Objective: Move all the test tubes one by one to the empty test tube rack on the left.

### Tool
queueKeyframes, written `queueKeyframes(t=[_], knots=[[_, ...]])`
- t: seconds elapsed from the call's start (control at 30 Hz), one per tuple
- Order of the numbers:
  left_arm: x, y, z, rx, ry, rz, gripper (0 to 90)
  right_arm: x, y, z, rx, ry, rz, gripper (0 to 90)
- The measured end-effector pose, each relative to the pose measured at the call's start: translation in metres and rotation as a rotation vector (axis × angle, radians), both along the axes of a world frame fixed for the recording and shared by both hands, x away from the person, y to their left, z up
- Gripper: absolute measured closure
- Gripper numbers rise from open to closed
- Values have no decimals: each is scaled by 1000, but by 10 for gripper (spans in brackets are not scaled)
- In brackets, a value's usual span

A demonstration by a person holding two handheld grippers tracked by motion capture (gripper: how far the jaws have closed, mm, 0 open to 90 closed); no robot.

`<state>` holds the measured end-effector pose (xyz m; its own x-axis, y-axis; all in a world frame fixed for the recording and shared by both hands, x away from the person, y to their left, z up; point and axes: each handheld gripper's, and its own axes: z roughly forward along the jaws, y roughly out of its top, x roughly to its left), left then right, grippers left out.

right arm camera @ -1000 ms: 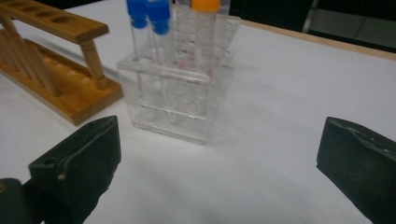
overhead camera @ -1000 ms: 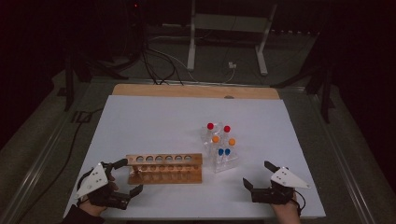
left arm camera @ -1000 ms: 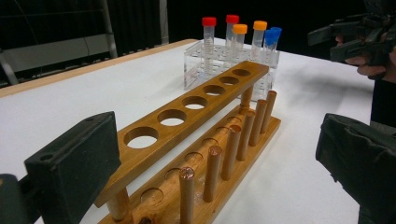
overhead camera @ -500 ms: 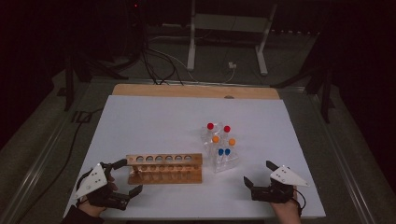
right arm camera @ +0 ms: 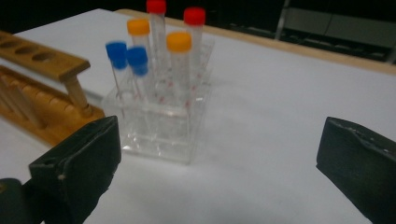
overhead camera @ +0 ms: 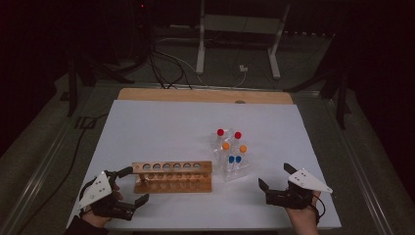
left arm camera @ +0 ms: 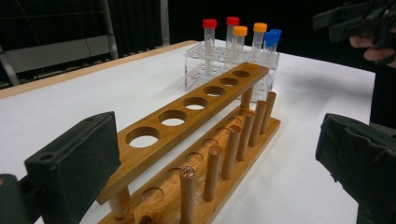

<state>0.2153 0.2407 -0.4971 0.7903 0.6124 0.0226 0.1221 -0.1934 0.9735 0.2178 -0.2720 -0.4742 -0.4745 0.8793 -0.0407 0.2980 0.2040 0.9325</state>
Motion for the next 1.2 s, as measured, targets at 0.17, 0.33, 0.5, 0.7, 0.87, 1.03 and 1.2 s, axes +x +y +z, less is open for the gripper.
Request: queueKeyframes(t=[0.17,0.33,0.5,0.7,0.87,1.03,1.2], knots=[[0,0,0,-1,-1,0,5,2,7,15,14,-13,6,0],[0,0,0,-1,0,0,5,6,16,26,23,-23,21,0],[-1,0,0,-1,-1,-1,5,10,28,34,33,-33,51,0],[-1,0,0,1,-1,-2,5,15,41,37,37,-29,83,23],[-1,0,0,-1,-1,-5,5,21,55,36,25,-20,91,53],[-1,0,0,1,-1,-6,5,23,63,32,13,11,86,100],[-1,0,0,2,-4,-9,5,24,68,27,-23,39,64,174]])
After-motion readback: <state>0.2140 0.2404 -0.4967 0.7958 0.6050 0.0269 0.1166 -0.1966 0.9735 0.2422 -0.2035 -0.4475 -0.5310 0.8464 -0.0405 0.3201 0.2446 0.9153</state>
